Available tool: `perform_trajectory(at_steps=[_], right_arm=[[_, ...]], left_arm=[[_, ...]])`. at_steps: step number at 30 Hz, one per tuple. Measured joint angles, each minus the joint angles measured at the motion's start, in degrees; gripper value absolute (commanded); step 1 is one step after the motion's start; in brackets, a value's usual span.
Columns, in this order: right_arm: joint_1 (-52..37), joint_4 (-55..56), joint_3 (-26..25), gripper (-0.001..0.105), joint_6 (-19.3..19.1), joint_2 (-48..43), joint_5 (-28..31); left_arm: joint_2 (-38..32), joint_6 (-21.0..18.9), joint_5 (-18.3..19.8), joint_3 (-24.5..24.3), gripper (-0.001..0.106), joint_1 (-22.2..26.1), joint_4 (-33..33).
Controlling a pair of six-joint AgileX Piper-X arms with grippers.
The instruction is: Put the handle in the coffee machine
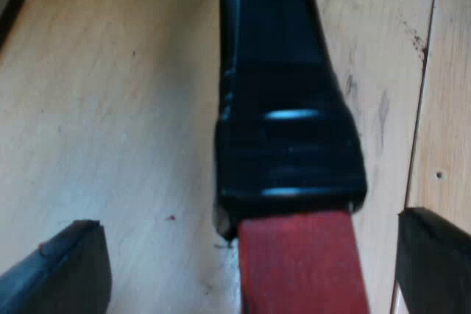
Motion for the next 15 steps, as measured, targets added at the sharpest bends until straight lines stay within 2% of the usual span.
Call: perform_trajectory(at_steps=[9, 11, 13, 15], right_arm=[[0.0, 0.0, 0.0, 0.0, 0.0, 0.0, 0.0], [0.0, 0.0, 0.0, 0.0, 0.0, 0.0, 0.0], [0.0, 0.0, 0.0, 0.0, 0.0, 0.0, 0.0], [0.0, 0.0, 0.0, 0.0, 0.0, 0.0, 0.0]], left_arm=[[0.0, 0.0, 0.0, 0.0, 0.079, 0.0, -0.4], [0.0, 0.0, 0.0, 0.0, 0.073, 0.0, -0.4], [0.0, 0.0, 0.0, 0.0, 0.057, 0.0, -0.4], [0.0, 0.0, 0.0, 0.0, 0.047, 0.0, -0.4]])
